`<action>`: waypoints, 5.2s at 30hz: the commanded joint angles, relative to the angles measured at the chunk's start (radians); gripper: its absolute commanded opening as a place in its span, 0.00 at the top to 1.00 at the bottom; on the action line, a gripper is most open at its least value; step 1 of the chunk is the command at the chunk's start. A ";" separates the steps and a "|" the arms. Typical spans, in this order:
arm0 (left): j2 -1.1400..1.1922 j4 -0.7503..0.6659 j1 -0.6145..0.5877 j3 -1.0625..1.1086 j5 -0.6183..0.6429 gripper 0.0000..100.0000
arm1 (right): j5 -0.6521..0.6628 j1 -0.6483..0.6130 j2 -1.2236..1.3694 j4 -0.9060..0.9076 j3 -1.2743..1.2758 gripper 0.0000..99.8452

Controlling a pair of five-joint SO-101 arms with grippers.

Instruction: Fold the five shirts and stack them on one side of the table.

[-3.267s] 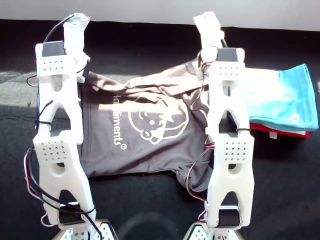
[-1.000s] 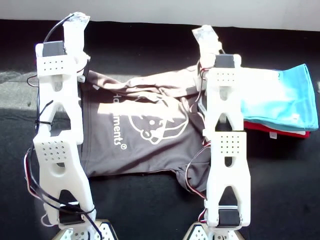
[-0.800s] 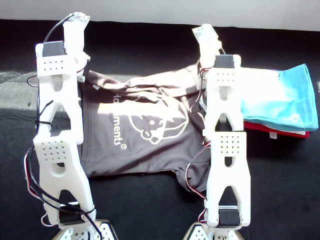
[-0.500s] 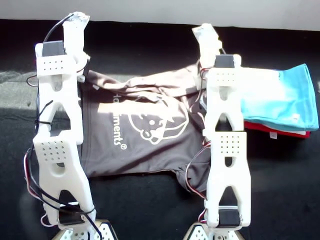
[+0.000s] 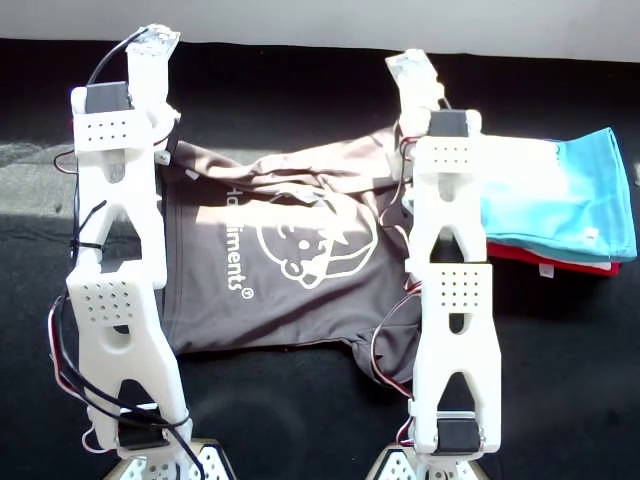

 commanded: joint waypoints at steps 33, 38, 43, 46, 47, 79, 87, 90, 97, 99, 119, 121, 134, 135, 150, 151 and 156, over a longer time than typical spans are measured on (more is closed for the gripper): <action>-0.008 -0.012 0.010 -0.038 -0.008 0.99 | -0.009 0.104 0.039 0.101 -0.252 0.99; -0.008 -0.012 0.012 -0.036 -0.008 0.99 | -0.008 0.133 0.039 0.196 -0.300 0.99; -0.008 -0.005 0.028 -0.035 -0.008 0.99 | -0.006 0.131 0.061 0.208 -0.271 0.99; -0.008 -0.005 0.050 -0.021 -0.008 0.99 | -0.006 0.110 0.090 0.208 -0.249 0.99; -0.008 -0.006 0.054 -0.012 -0.008 0.99 | -0.006 0.107 0.104 0.208 -0.249 0.99; -0.008 -0.011 0.068 -0.004 -0.008 0.99 | -0.009 0.085 0.156 0.157 -0.237 1.00; -0.008 -0.011 0.070 -0.004 -0.008 0.99 | -0.009 0.162 0.004 0.160 -0.237 0.99; -0.008 -0.011 0.070 -0.004 -0.008 0.99 | -0.009 0.170 -0.051 0.166 -0.237 0.99; -0.010 -0.005 0.071 -0.007 -0.006 0.99 | -0.014 0.147 -0.142 0.228 -0.237 0.99; -0.019 0.002 0.081 -0.008 -0.003 0.99 | -0.025 0.134 -0.154 0.228 -0.237 0.99; -0.496 0.330 0.124 0.469 -0.008 0.99 | -0.098 0.122 -0.607 0.237 0.077 0.99; -0.559 0.328 0.124 0.530 -0.008 0.98 | -0.098 0.116 -0.722 0.236 0.203 0.99; -0.639 0.229 0.122 0.906 -0.002 0.87 | -0.098 0.113 -1.221 0.173 0.935 0.99; -0.639 0.204 0.119 0.935 -0.002 0.87 | -0.098 0.113 -1.251 0.148 0.987 0.99; -0.641 -0.080 0.206 1.282 0.318 0.87 | -0.097 0.107 -1.509 -0.162 1.577 0.99; -0.641 -0.077 0.219 1.280 0.344 0.87 | -0.097 0.107 -1.509 -0.162 1.580 0.99; -0.641 -0.075 0.285 1.280 0.462 0.87 | -0.097 0.107 -1.509 -0.159 1.580 0.99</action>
